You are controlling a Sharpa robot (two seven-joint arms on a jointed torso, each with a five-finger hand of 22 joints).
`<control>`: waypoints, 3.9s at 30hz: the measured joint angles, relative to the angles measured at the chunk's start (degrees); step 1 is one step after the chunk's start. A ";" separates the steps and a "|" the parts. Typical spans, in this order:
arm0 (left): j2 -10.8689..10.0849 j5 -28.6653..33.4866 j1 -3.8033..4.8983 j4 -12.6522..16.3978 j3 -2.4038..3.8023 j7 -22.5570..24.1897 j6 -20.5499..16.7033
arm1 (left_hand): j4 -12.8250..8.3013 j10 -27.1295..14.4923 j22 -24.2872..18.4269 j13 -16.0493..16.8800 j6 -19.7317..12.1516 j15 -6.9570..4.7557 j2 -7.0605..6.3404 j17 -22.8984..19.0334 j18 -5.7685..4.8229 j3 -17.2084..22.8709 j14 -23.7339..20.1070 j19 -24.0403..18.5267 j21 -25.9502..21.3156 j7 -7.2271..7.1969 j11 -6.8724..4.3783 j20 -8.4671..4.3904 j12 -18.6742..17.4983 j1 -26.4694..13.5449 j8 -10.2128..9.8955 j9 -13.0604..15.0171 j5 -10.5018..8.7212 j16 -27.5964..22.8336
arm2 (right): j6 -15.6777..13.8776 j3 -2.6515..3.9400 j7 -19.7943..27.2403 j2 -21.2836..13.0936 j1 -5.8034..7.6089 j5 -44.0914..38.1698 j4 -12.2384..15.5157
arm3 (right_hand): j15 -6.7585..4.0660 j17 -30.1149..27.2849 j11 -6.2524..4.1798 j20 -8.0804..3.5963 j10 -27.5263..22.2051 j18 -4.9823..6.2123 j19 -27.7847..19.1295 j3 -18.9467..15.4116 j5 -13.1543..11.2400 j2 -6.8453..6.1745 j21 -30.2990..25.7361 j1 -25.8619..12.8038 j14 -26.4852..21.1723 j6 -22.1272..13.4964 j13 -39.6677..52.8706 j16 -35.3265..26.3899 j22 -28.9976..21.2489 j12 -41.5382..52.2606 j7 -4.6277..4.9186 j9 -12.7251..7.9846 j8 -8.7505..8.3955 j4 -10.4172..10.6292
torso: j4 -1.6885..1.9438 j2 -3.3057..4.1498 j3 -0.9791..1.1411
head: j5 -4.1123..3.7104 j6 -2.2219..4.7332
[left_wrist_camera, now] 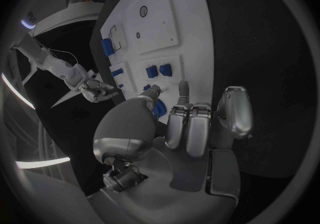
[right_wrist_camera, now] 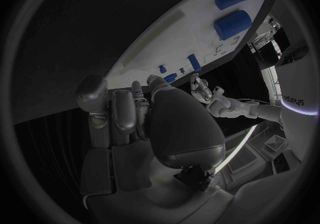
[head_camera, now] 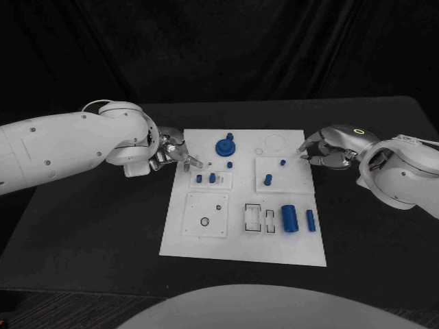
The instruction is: Assemble the parts on the task board
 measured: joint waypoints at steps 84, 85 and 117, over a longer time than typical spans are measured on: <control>-3.56 -13.06 -5.85 10.55 -0.05 -1.30 -12.66 | 1.39 -0.18 0.00 0.00 4.80 -2.16 -1.19 0.00 0.00 2.27 -0.12 1.71 0.97 -2.57 -2.43 -1.75 -0.01 6.77 3.35 -0.91 14.99 0.00 | 0.21 0.00 -0.29 -0.93 -0.02 0.02 0.36 | 0.08 -0.18 -0.10 0.20 -0.30 -0.02 -0.20 0.31 0.21 -0.09 -0.37 0.42 -0.08 0.00 0.02 -0.20 0.00 -0.26 0.00 -0.07 0.00 0.00 | -0.01 -0.03 0.02 | 1.09 0.00; -3.53 -13.06 -5.86 10.44 -0.05 -1.17 -12.74 | 1.38 -0.18 0.00 0.00 4.80 -2.16 -1.19 0.00 -0.01 2.40 -0.12 1.71 0.97 -2.57 -2.43 -1.75 0.00 6.77 3.35 -0.91 15.30 0.00 | 0.21 0.00 -0.29 -0.91 -0.02 0.02 0.36 | 0.08 -0.18 -0.10 0.20 -0.30 -0.02 -0.20 0.31 0.21 -0.09 -0.37 0.42 -0.08 0.00 0.02 -0.20 0.00 -0.25 0.00 -0.07 0.00 0.00 | -0.01 -0.03 0.02 | 1.10 0.00; -2.88 -13.13 -6.29 9.41 -0.02 0.57 -13.43 | -0.61 -0.19 0.00 0.00 4.08 -2.50 -2.41 0.00 0.00 12.89 -0.03 1.30 0.22 -2.65 -2.42 -2.15 0.00 8.44 3.10 -1.64 17.81 0.00 | 0.65 0.00 -0.60 -0.92 -0.03 0.17 0.38 | 0.08 -0.50 -0.09 0.20 -0.31 -0.02 -0.20 0.64 0.21 -0.29 -0.88 0.63 -0.08 0.21 0.02 -0.43 -0.01 -0.42 0.21 -0.12 0.00 0.00 | -0.04 0.01 0.03 | 0.86 0.00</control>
